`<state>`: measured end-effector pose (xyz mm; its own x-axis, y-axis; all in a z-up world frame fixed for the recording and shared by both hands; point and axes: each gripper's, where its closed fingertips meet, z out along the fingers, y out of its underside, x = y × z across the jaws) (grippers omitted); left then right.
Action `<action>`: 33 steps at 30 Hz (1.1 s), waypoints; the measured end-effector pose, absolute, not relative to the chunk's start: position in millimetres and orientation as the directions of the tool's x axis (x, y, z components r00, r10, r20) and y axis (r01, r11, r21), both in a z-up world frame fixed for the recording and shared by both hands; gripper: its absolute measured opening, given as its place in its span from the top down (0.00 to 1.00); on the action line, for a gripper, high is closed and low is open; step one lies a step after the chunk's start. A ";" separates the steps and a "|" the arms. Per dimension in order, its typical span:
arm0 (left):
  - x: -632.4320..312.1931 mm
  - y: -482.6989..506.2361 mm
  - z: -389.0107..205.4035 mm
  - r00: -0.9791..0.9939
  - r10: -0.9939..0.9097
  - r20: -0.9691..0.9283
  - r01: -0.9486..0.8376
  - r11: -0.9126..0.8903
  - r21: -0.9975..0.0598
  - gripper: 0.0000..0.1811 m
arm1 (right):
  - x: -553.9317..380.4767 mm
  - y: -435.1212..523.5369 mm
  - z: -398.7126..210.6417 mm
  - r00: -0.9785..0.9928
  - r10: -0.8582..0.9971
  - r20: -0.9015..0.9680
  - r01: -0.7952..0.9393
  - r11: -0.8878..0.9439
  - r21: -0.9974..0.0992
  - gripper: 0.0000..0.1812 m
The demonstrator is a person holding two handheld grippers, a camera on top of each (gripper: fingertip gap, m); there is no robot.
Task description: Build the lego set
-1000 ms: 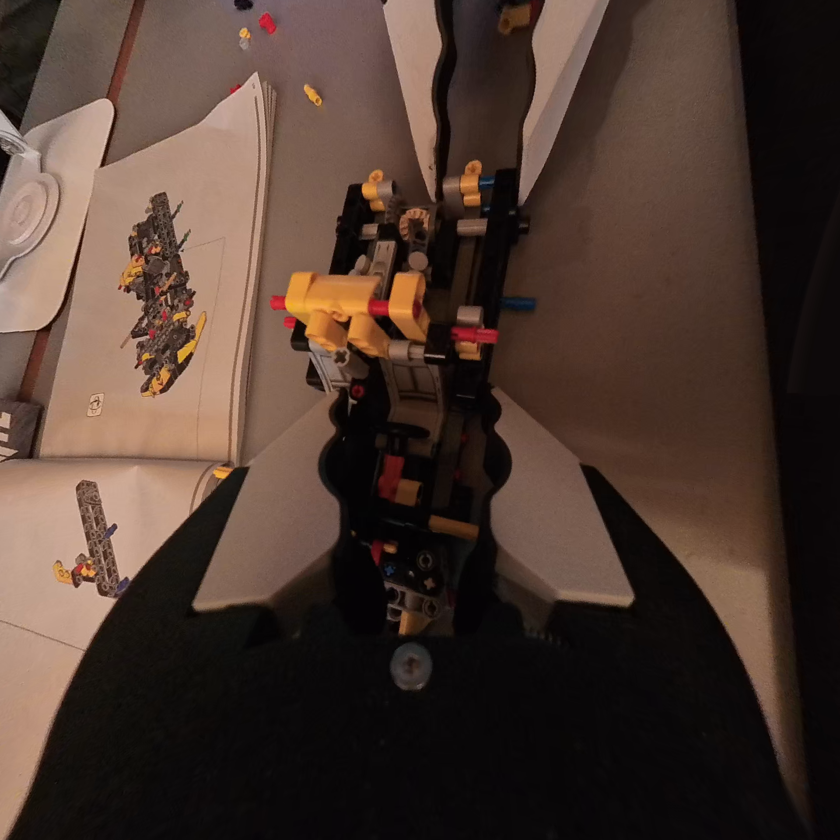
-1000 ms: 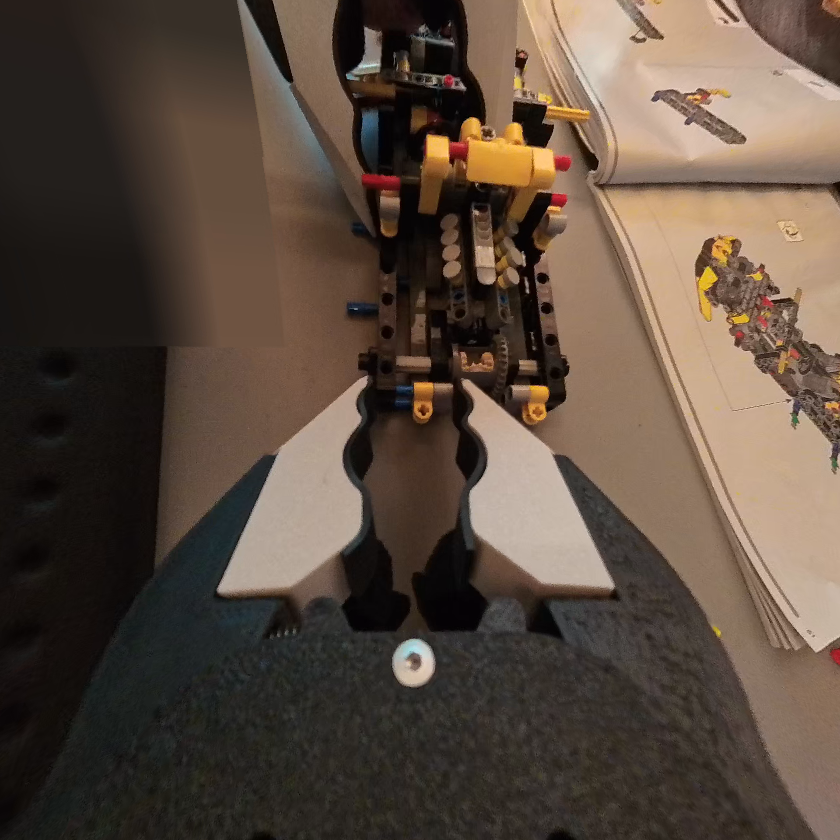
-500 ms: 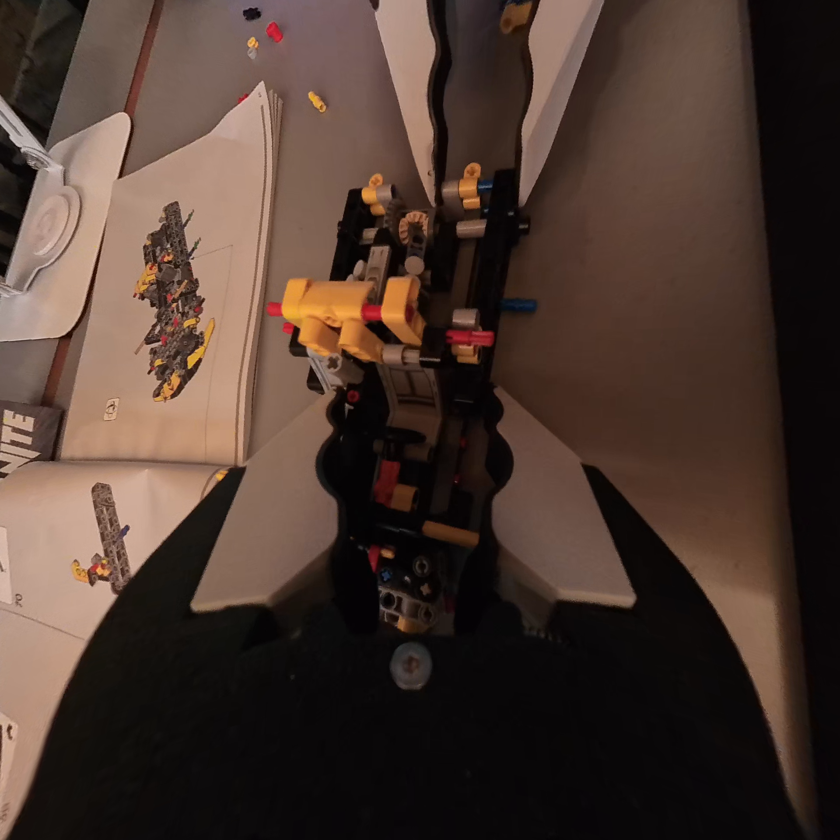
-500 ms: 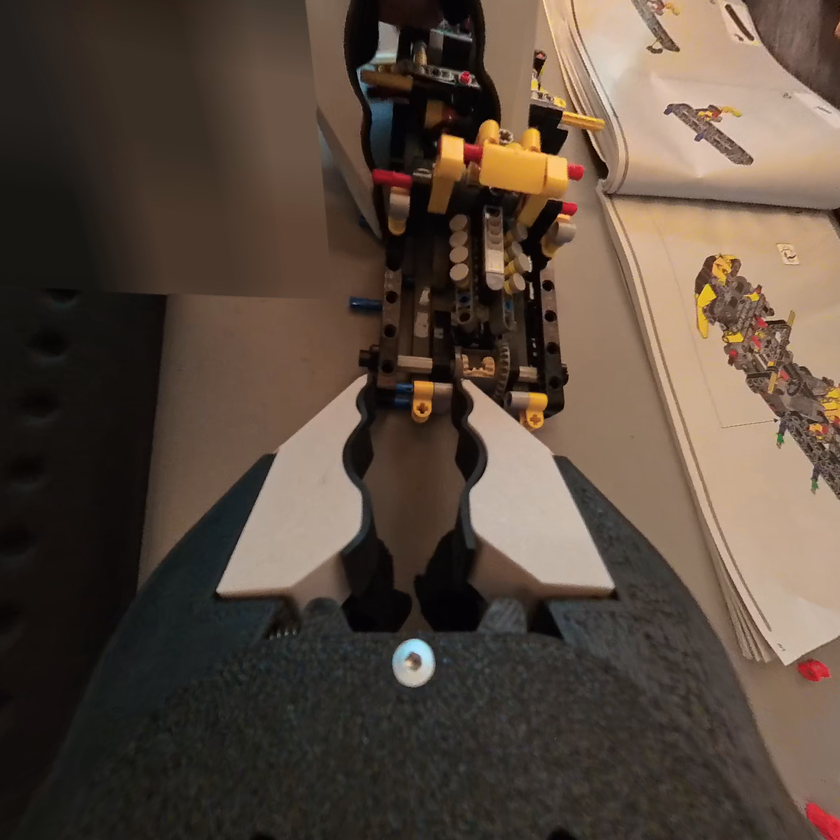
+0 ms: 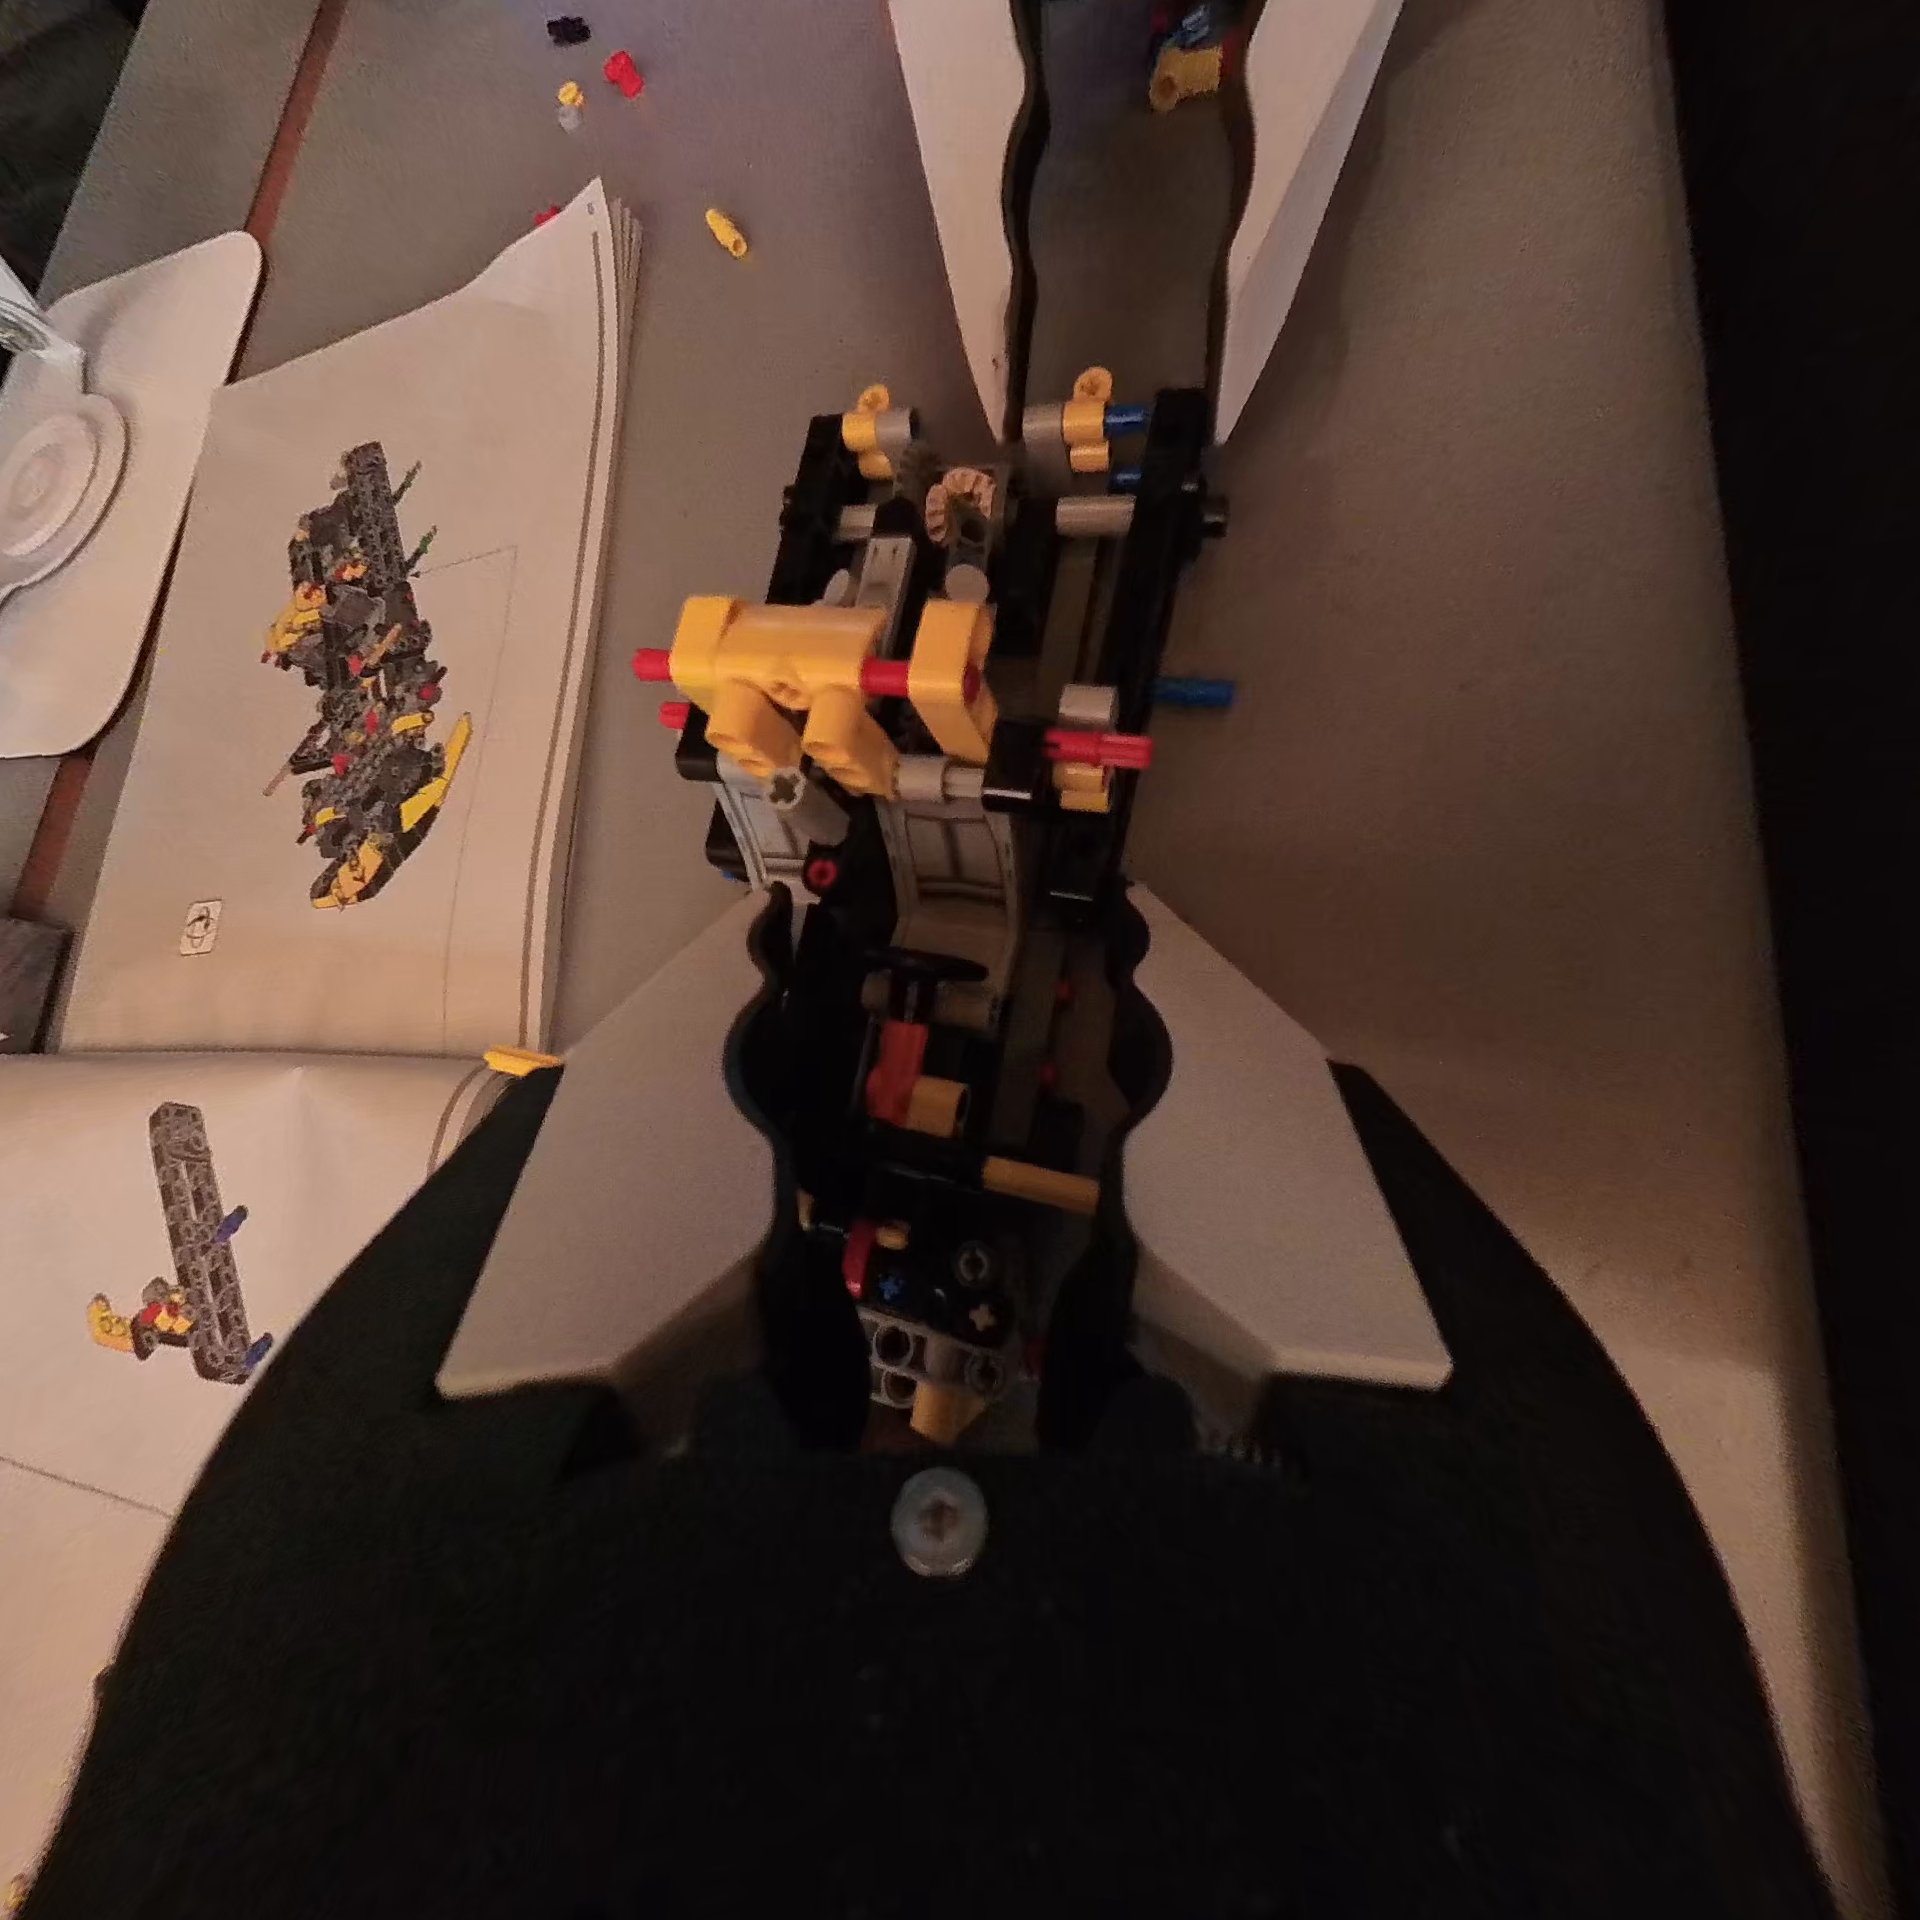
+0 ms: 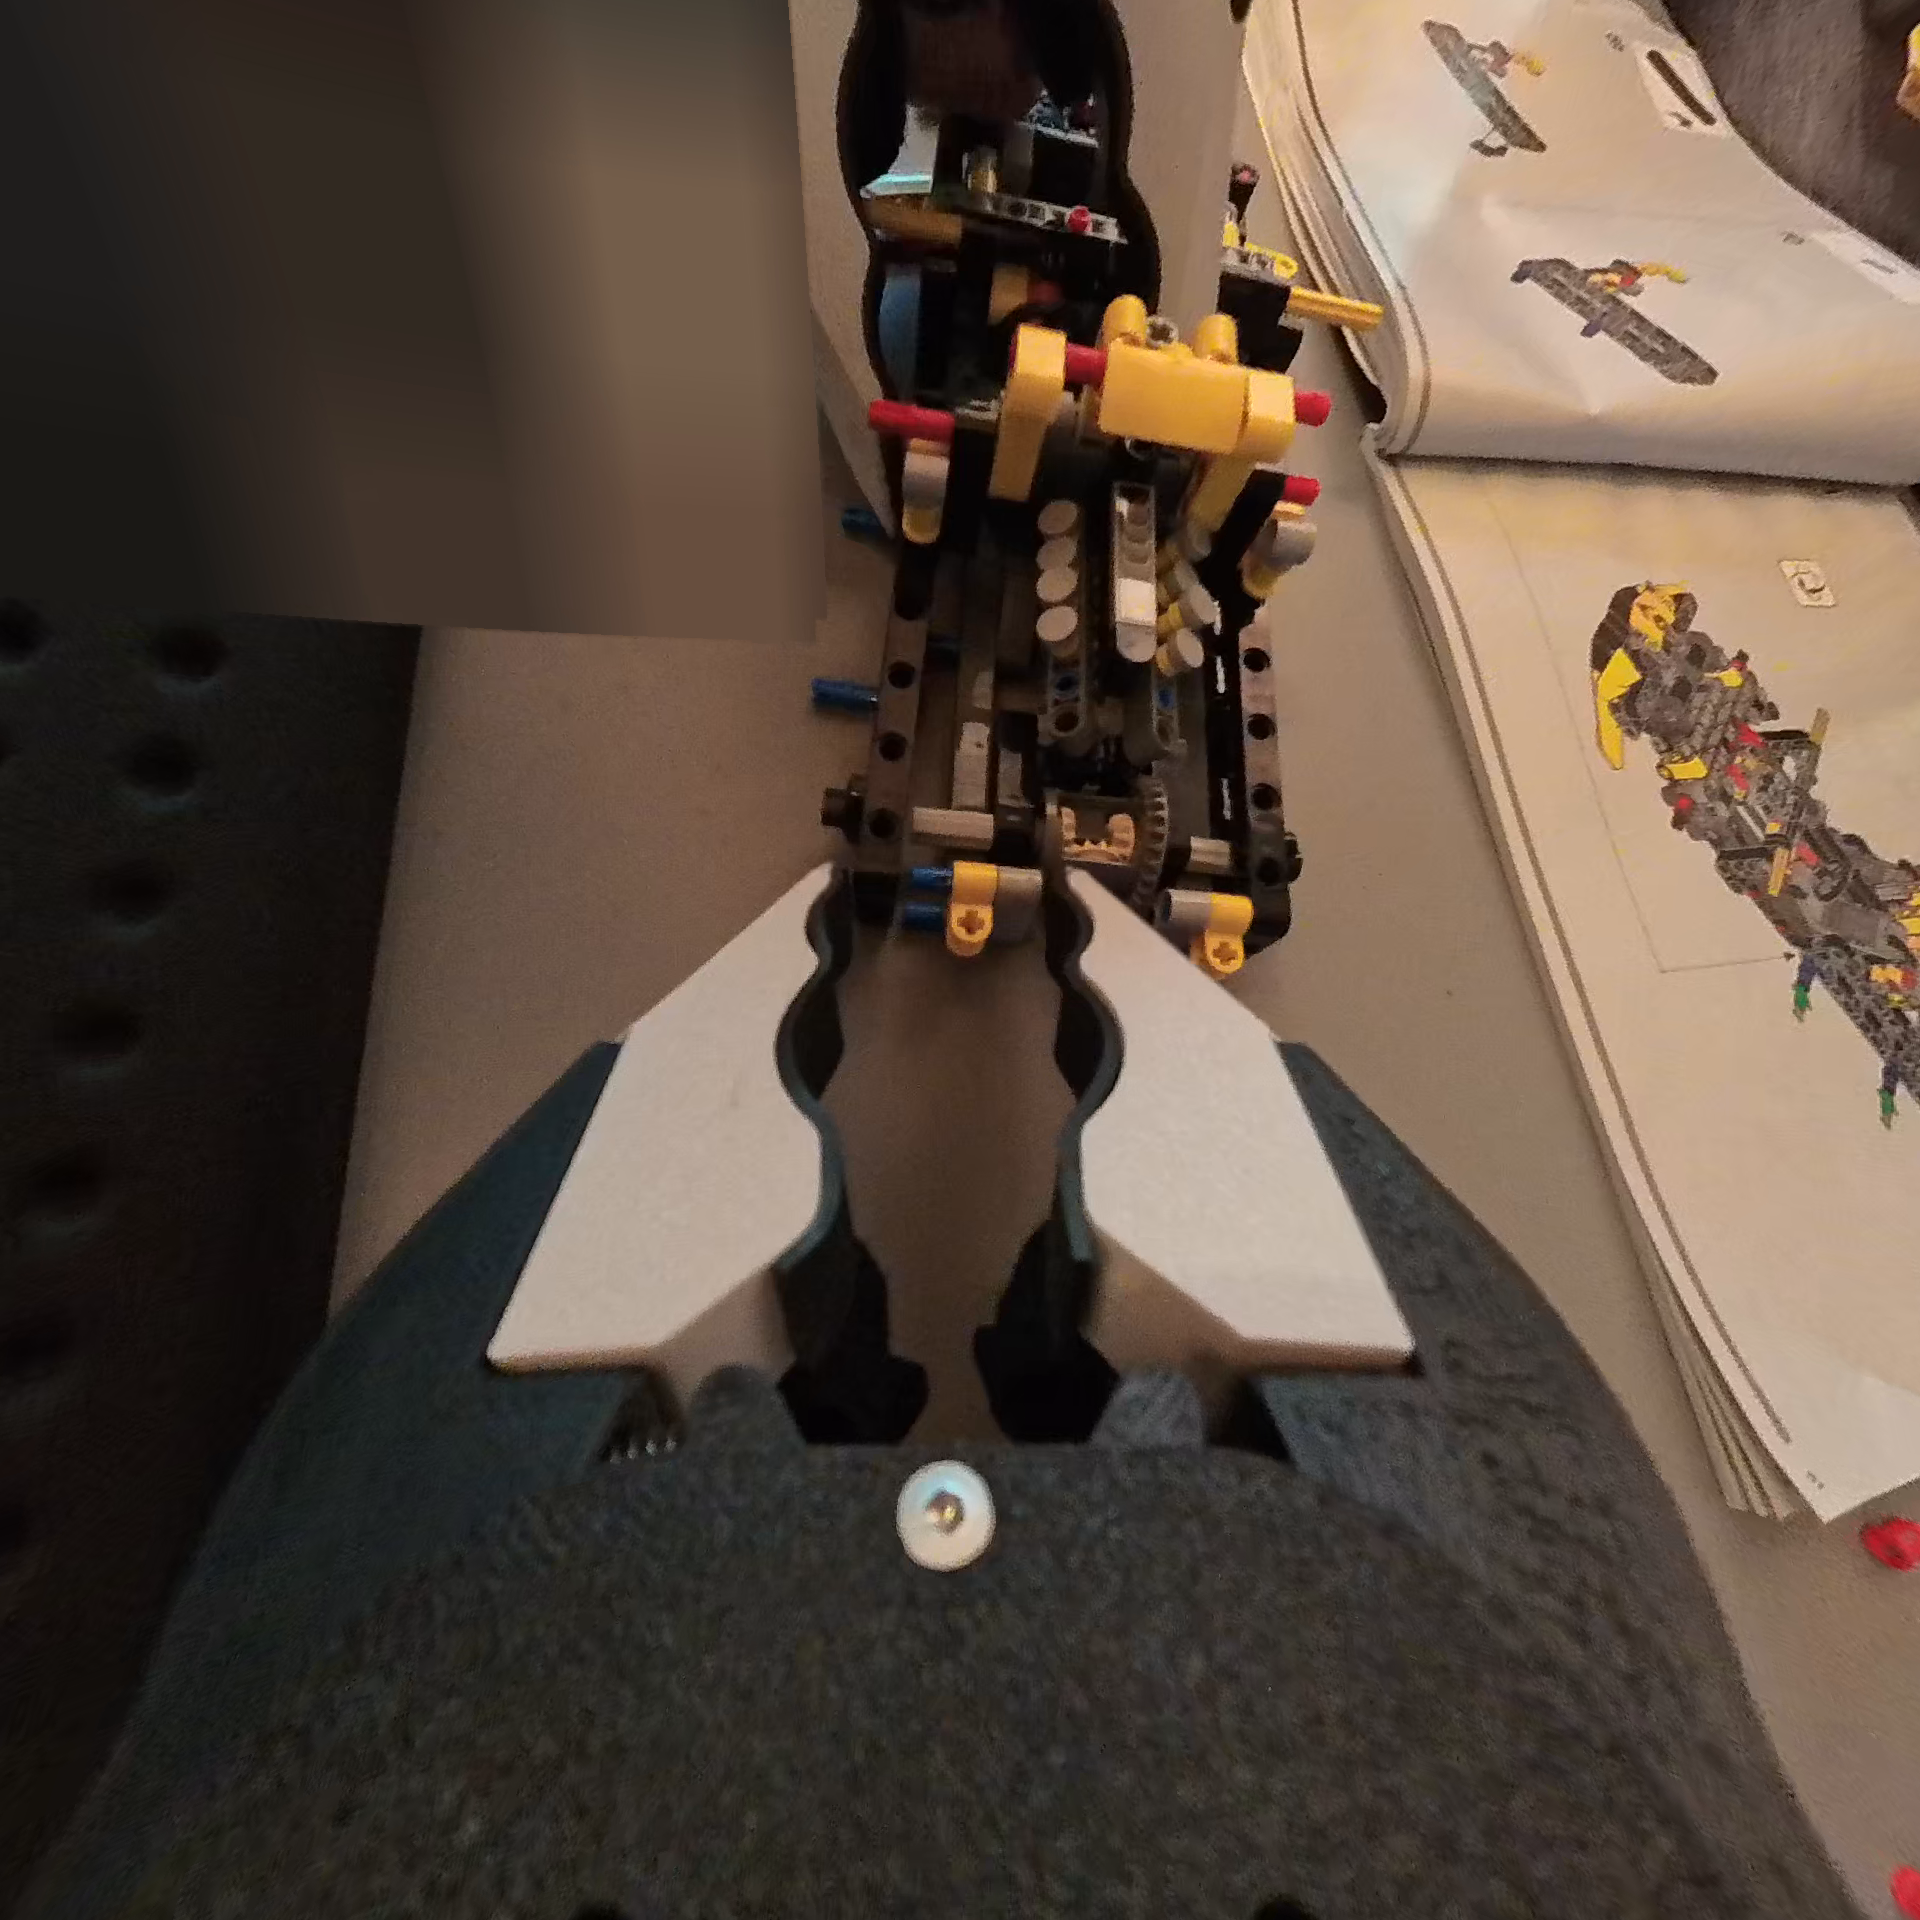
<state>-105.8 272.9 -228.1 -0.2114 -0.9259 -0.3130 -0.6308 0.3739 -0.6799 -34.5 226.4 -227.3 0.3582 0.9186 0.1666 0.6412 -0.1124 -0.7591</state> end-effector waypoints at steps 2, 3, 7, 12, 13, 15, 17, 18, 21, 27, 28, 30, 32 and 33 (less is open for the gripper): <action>-105.7 272.8 -228.1 -0.211 -0.925 -0.315 -0.631 0.375 -0.679 0.66 | -35.9 223.8 -223.4 0.338 0.926 0.169 0.630 -0.089 -0.772 0.78; -105.7 272.8 -228.1 -0.211 -0.925 -0.316 -0.631 0.375 -0.679 0.66 | -36.7 221.5 -221.8 0.325 0.931 0.165 0.625 -0.081 -0.777 0.77; -105.5 272.7 -228.1 -0.209 -0.925 -0.317 -0.631 0.376 -0.678 0.66 | -37.3 217.2 -220.3 0.283 0.927 0.245 0.677 -0.013 -0.736 0.70; -105.4 272.6 -228.0 -0.208 -0.924 -0.321 -0.631 0.377 -0.678 0.66 | -43.0 219.7 -232.3 0.245 0.884 0.397 0.777 0.066 -0.626 0.73; -105.4 272.7 -228.0 -0.207 -0.924 -0.321 -0.631 0.377 -0.678 0.66 | -44.0 219.6 -233.1 0.241 0.880 0.409 0.779 0.076 -0.623 0.77; -105.4 272.6 -227.9 -0.208 -0.924 -0.322 -0.631 0.378 -0.677 0.66 | -42.6 220.8 -233.1 0.238 0.870 0.432 0.785 0.089 -0.613 0.79; -105.3 272.5 -227.9 -0.208 -0.923 -0.322 -0.631 0.379 -0.677 0.66 | -40.9 221.3 -232.9 0.238 0.865 0.441 0.791 0.091 -0.605 0.80; -105.3 272.5 -227.9 -0.209 -0.923 -0.323 -0.630 0.379 -0.677 0.66 | -40.3 221.6 -232.8 0.239 0.864 0.443 0.792 0.090 -0.604 0.80; -105.3 272.4 -227.8 -0.209 -0.923 -0.324 -0.630 0.380 -0.677 0.66 | -40.2 222.3 -232.3 0.247 0.863 0.441 0.786 0.088 -0.611 0.81; -105.2 272.3 -227.7 -0.208 -0.922 -0.326 -0.629 0.381 -0.678 0.67 | -41.9 222.4 -225.2 0.298 0.875 0.382 0.749 0.034 -0.661 0.75; -105.2 272.3 -227.7 -0.208 -0.922 -0.326 -0.629 0.381 -0.678 0.66 | -38.7 224.4 -221.5 0.322 0.870 0.372 0.740 0.014 -0.673 0.75; -105.2 272.3 -227.7 -0.208 -0.922 -0.327 -0.629 0.381 -0.678 0.67 | -30.0 226.2 -220.4 0.355 0.872 0.337 0.734 -0.037 -0.678 0.76; -105.2 272.3 -227.6 -0.207 -0.922 -0.328 -0.628 0.382 -0.677 0.67 | -25.5 224.5 -225.0 0.373 0.887 0.272 0.724 -0.095 -0.683 0.75; -105.2 272.3 -227.6 -0.207 -0.921 -0.328 -0.628 0.383 -0.677 0.67 | -26.7 223.2 -227.4 0.379 0.896 0.231 0.713 -0.123 -0.691 0.73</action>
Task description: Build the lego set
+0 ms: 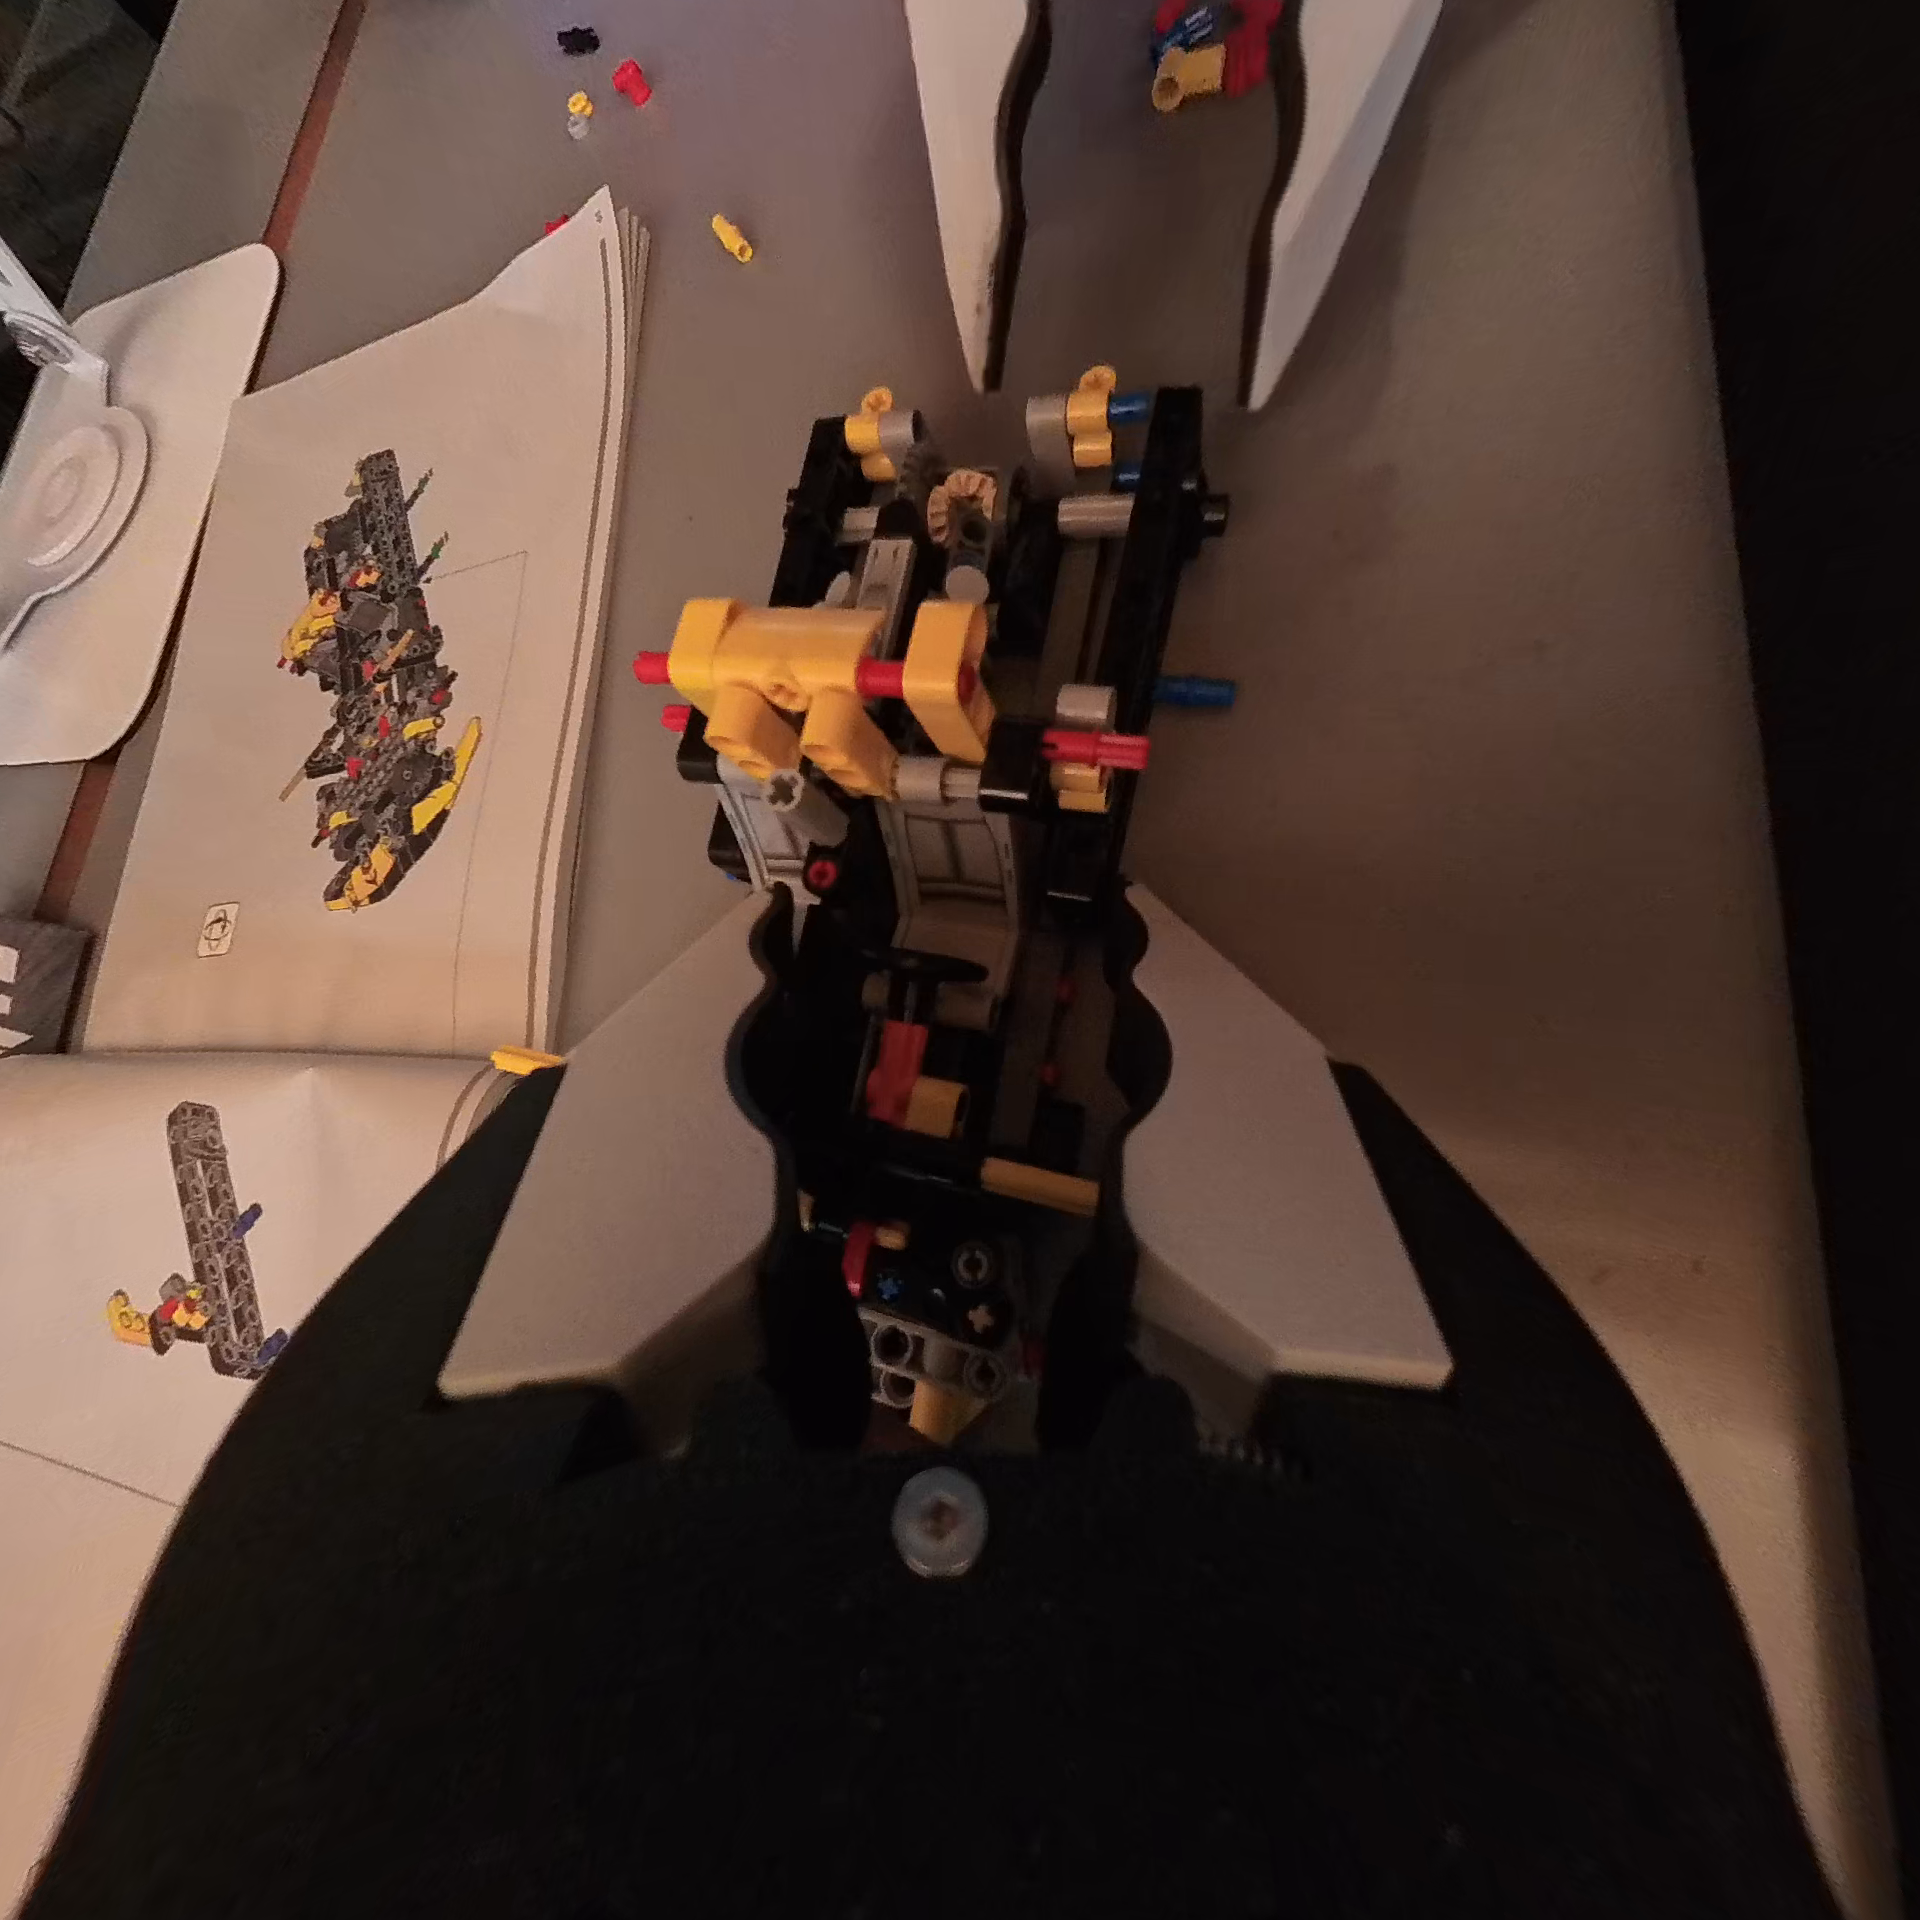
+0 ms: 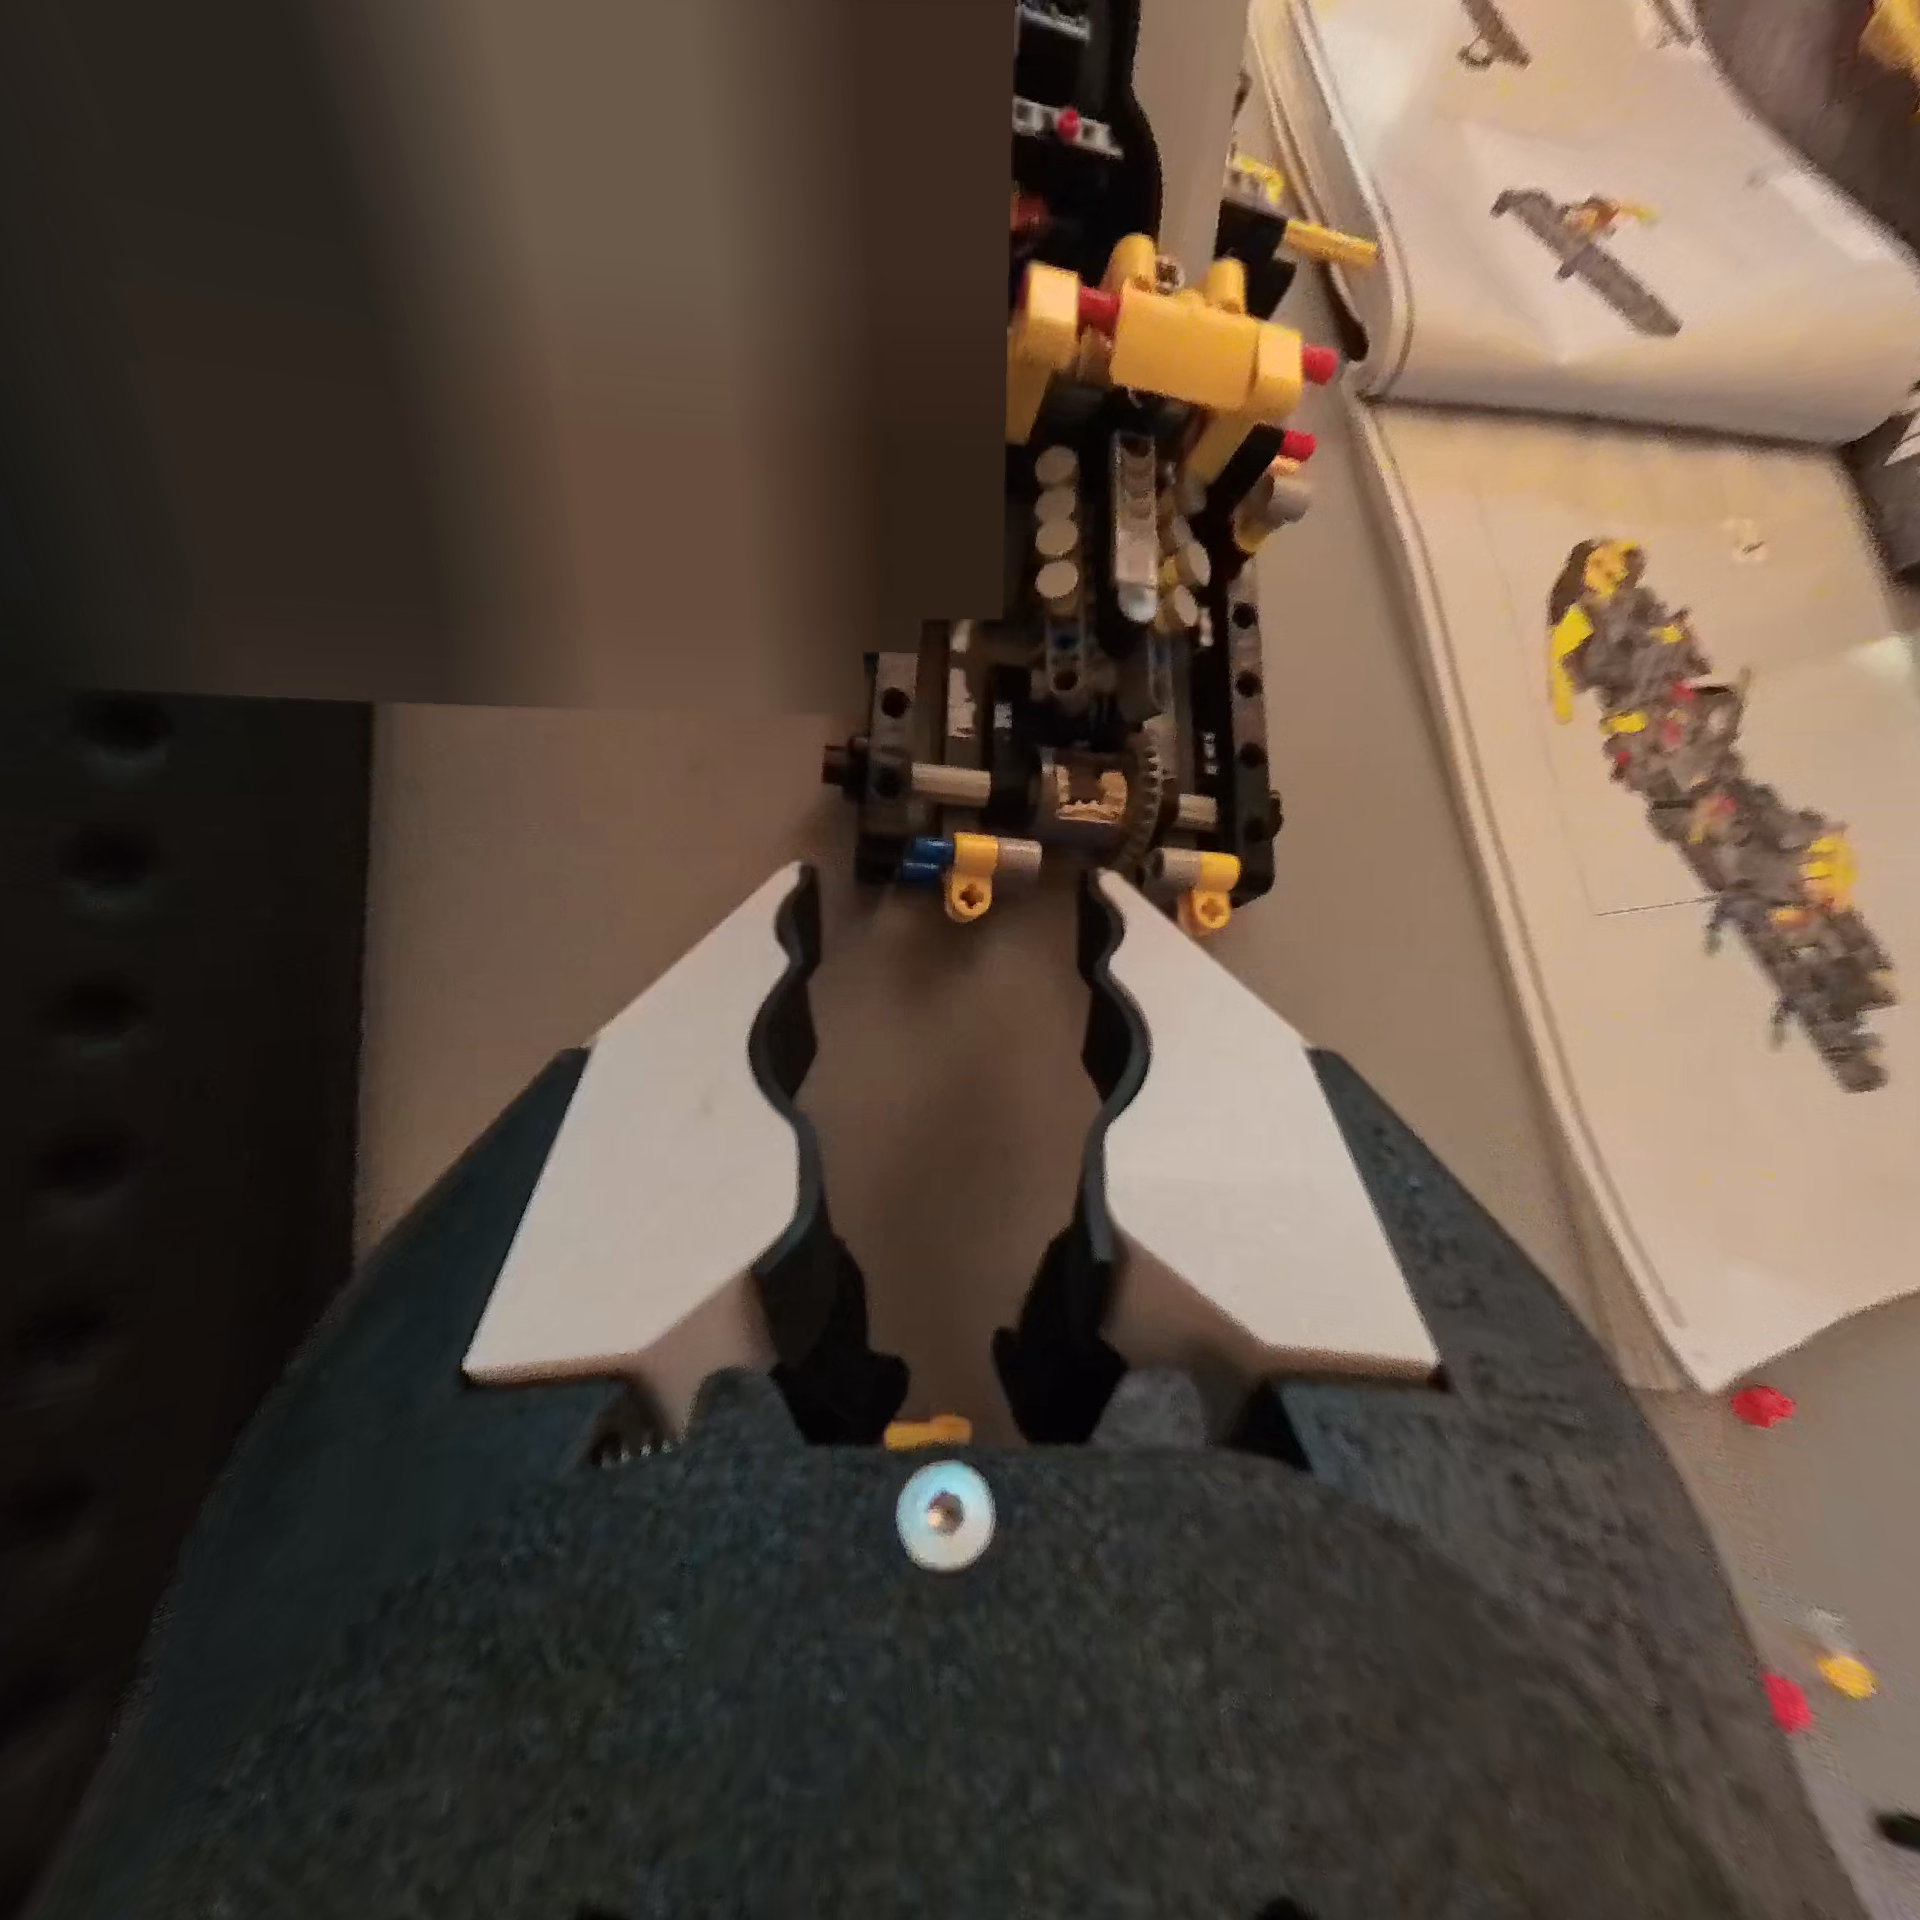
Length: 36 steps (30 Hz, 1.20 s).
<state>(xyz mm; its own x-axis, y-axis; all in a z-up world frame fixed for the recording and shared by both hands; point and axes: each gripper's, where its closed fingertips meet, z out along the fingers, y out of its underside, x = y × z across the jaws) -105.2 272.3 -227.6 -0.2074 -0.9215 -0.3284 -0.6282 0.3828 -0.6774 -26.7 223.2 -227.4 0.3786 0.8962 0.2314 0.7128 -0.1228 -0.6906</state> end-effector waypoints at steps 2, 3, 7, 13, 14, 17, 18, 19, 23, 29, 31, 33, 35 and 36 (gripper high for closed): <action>-105.1 272.2 -227.6 -0.207 -0.921 -0.329 -0.628 0.383 -0.677 0.67 | -32.2 222.5 -230.7 0.392 0.906 0.158 0.686 -0.173 -0.706 0.69; -105.1 272.3 -227.5 -0.207 -0.921 -0.329 -0.628 0.383 -0.677 0.67 | -34.3 222.9 -232.1 0.398 0.908 0.130 0.679 -0.196 -0.707 0.69; -104.9 272.0 -227.3 -0.206 -0.919 -0.336 -0.625 0.388 -0.677 0.67 | -34.9 227.9 -234.8 0.432 0.898 0.081 0.652 -0.249 -0.716 0.81; -104.4 271.7 -226.4 -0.201 -0.911 -0.359 -0.619 0.403 -0.674 0.66 | -34.3 228.0 -234.5 0.408 0.904 0.124 0.665 -0.202 -0.719 0.82; -104.3 271.7 -226.4 -0.200 -0.912 -0.359 -0.620 0.401 -0.674 0.66 | -34.4 227.9 -234.5 0.408 0.905 0.120 0.662 -0.203 -0.721 0.82; -104.0 272.0 -226.6 -0.197 -0.915 -0.351 -0.625 0.393 -0.675 0.66 | -34.0 228.3 -234.6 0.413 0.905 0.101 0.652 -0.216 -0.727 0.83; -103.8 272.2 -226.7 -0.195 -0.916 -0.350 -0.626 0.391 -0.674 0.66 | -33.9 228.3 -234.7 0.410 0.906 0.104 0.654 -0.213 -0.725 0.83; -103.7 272.2 -226.7 -0.195 -0.916 -0.350 -0.627 0.391 -0.674 0.66 | -33.6 228.3 -234.6 0.409 0.906 0.108 0.658 -0.211 -0.723 0.83; -103.5 272.6 -226.9 -0.193 -0.917 -0.349 -0.629 0.389 -0.674 0.66 | -33.0 229.3 -235.1 0.421 0.902 0.096 0.662 -0.233 -0.712 0.83; -102.8 272.9 -227.7 -0.191 -0.915 -0.355 -0.634 0.391 -0.667 0.66 | -32.2 229.8 -235.6 0.409 0.905 0.116 0.668 -0.210 -0.714 0.83; -102.1 273.2 -228.6 -0.187 -0.913 -0.362 -0.641 0.393 -0.659 0.65 | -32.7 230.0 -236.0 0.407 0.909 0.091 0.653 -0.220 -0.725 0.83; -101.8 273.5 -229.2 -0.181 -0.911 -0.370 -0.647 0.393 -0.653 0.64 | -33.5 229.9 -235.4 0.383 0.919 0.098 0.650 -0.192 -0.736 0.83; -102.1 273.6 -229.3 -0.172 -0.912 -0.371 -0.652 0.388 -0.652 0.64 | -33.5 230.8 -235.6 0.376 0.923 0.080 0.635 -0.193 -0.748 0.83; -102.1 273.5 -229.3 -0.171 -0.913 -0.372 -0.652 0.387 -0.652 0.64 | -33.3 230.8 -235.7 0.372 0.925 0.084 0.640 -0.190 -0.745 0.83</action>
